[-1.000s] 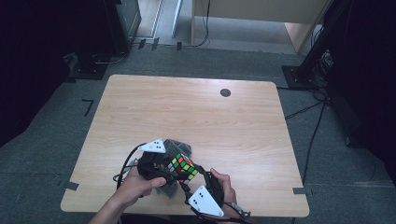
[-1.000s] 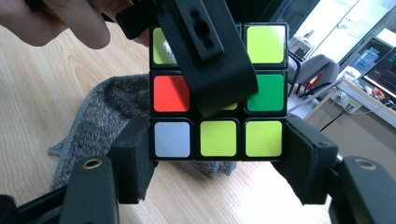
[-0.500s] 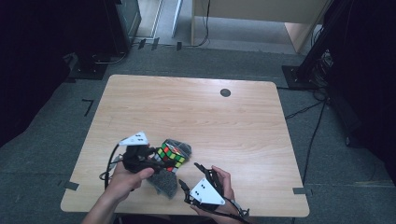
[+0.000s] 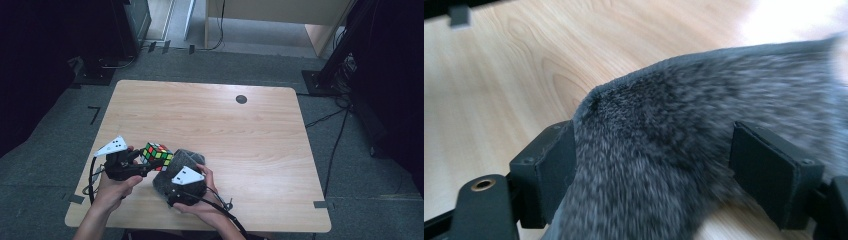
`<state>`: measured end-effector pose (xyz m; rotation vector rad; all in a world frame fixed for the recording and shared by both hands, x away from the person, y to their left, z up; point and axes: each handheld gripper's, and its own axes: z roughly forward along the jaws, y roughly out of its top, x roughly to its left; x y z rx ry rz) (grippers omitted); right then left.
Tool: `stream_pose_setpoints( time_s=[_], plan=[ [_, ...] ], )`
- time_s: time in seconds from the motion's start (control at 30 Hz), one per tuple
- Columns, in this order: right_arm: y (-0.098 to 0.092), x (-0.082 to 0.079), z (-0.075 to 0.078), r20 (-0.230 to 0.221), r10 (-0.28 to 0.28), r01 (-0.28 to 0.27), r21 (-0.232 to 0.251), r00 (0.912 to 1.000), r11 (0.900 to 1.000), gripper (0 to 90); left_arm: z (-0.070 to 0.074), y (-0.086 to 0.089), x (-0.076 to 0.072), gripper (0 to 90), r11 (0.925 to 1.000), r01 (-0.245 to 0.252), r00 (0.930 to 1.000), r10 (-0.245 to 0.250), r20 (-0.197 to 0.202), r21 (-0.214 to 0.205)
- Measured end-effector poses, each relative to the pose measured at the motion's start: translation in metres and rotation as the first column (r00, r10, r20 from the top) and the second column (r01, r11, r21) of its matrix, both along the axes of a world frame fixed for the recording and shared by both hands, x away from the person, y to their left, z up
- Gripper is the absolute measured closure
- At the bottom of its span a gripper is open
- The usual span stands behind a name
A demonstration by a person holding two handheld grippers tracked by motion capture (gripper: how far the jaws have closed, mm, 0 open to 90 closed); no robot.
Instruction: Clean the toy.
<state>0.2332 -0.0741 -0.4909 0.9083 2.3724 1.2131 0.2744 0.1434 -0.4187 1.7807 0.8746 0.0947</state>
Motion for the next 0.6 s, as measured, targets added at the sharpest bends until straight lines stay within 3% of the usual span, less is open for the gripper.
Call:
stream_pose_setpoints(
  time_s=[0.2,0.4,0.5,0.6],
  plan=[
    [0.010,0.011,-0.023,-0.058,-0.010,0.006,-0.082,0.9982,0.9967,18.5,-0.001,0.004,0.001,34.4,1.0000,-0.005,1.0000,0.005,-0.006,-0.004],
    [0.002,0.013,-0.025,-0.059,0.023,-0.031,-0.132,0.9980,0.9908,25.5,-0.002,0.001,0.000,34.4,0.9999,0.004,1.0000,-0.004,-0.001,0.011],
    [-0.011,0.017,-0.024,-0.069,0.040,-0.048,-0.119,0.9968,0.9917,34.9,-0.001,-0.004,-0.002,34.4,0.9996,-0.002,0.9999,0.001,0.017,0.028],
    [-0.026,0.019,-0.024,-0.057,0.005,-0.012,-0.116,0.9984,0.9932,52.9,-0.001,-0.009,-0.003,34.4,0.9994,-0.004,0.9998,0.003,0.019,0.035]
  ],
)
